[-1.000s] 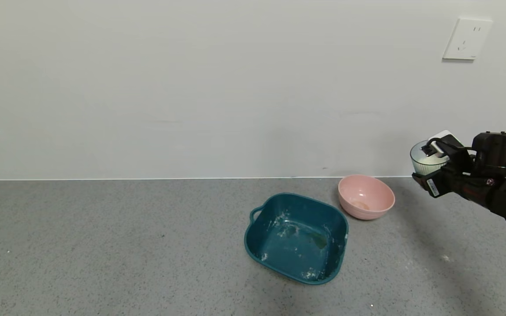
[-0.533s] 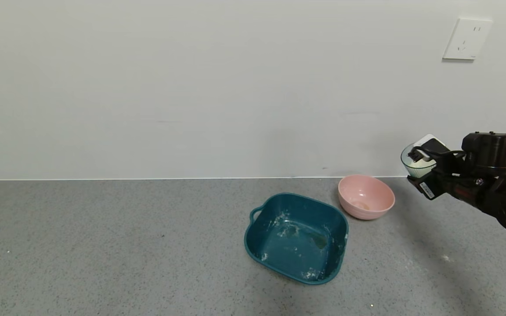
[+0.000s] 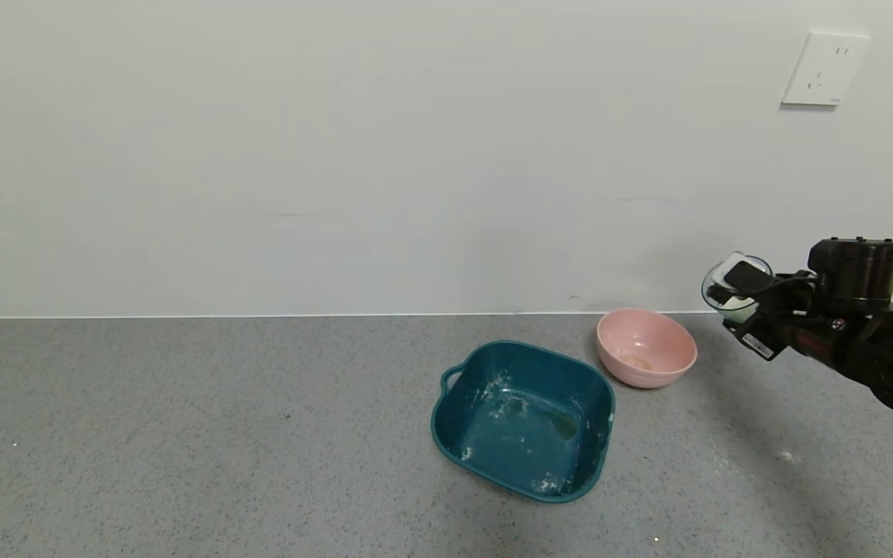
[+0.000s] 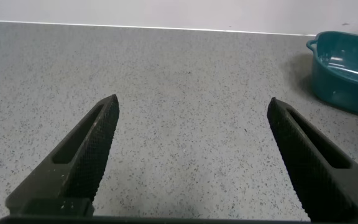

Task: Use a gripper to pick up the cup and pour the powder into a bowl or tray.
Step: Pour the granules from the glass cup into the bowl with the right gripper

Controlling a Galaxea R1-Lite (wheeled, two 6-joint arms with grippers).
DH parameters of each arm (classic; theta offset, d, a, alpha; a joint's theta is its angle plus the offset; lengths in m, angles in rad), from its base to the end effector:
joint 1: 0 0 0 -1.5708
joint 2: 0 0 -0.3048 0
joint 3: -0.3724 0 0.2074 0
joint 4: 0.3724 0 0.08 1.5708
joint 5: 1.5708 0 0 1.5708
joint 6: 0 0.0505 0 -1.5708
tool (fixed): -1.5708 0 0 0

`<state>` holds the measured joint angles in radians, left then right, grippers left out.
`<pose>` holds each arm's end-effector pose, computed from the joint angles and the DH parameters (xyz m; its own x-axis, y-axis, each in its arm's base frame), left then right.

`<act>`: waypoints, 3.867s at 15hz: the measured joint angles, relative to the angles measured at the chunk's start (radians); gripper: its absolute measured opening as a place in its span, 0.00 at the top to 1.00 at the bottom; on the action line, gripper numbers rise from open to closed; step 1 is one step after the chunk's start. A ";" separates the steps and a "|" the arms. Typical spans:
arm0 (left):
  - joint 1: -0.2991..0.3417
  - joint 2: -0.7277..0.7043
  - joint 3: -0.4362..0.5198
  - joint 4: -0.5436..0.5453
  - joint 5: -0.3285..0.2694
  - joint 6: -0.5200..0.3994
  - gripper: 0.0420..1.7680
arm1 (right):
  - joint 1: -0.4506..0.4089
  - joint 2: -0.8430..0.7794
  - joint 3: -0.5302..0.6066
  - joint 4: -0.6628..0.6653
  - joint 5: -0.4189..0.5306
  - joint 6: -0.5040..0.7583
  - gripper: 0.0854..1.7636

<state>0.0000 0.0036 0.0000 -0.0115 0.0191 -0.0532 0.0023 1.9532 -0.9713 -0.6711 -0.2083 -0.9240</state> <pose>0.0191 0.0010 0.0769 0.9998 0.0191 0.0079 -0.0187 0.9984 -0.0533 0.4070 -0.0095 0.1245 0.9320 -0.2047 -0.2992 -0.1268 0.5893 -0.7979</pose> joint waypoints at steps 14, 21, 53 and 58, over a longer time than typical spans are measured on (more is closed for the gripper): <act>0.000 0.000 0.000 0.000 0.000 0.000 0.03 | 0.011 0.012 0.003 -0.091 -0.002 -0.443 0.25; 0.000 0.000 0.000 0.000 0.000 0.000 0.03 | 0.023 0.018 0.036 -0.140 -0.076 -0.599 0.25; 0.000 0.000 0.000 0.000 0.000 0.000 0.03 | 0.144 0.166 -0.038 -0.293 -0.230 -0.912 0.25; 0.000 0.000 0.000 0.000 0.000 0.000 0.03 | 0.150 0.138 0.058 -0.283 -0.230 -0.683 0.25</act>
<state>0.0000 0.0036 0.0000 -0.0115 0.0196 -0.0532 0.1528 2.0913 -0.9136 -0.9538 -0.4383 -1.6072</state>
